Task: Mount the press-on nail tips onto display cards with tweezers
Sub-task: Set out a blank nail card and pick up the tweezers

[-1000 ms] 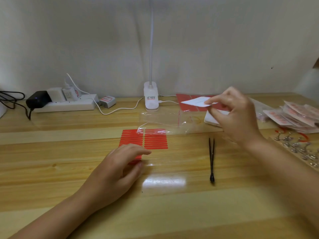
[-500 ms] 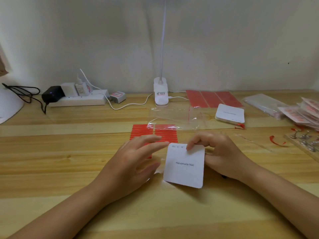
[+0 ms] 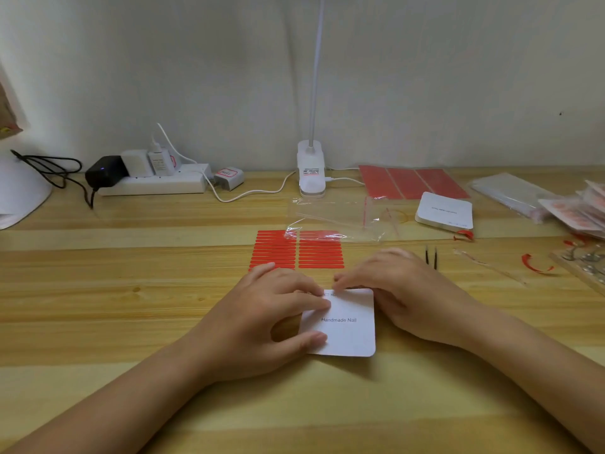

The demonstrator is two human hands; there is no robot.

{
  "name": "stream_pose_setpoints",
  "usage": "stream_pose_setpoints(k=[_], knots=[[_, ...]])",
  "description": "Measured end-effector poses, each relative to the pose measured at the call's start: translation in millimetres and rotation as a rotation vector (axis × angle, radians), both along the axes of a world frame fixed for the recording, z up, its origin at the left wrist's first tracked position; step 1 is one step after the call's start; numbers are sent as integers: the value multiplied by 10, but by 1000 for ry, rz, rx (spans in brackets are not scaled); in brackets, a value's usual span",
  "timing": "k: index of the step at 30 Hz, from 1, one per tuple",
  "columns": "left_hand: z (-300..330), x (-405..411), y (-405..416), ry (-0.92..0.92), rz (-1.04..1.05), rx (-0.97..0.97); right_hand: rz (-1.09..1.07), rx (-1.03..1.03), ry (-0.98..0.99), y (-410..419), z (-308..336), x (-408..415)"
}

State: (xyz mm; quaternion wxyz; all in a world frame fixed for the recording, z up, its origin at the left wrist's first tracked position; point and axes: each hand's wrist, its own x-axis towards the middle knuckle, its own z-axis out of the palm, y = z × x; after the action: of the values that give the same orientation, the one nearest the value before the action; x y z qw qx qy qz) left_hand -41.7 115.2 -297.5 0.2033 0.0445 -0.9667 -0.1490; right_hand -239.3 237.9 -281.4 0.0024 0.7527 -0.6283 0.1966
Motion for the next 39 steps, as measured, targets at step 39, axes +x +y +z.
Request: stream_pose_setpoints(k=[39], knots=[[-4,-19,-28,-10,210,163,-249,-338,-453,-81,299,-139]])
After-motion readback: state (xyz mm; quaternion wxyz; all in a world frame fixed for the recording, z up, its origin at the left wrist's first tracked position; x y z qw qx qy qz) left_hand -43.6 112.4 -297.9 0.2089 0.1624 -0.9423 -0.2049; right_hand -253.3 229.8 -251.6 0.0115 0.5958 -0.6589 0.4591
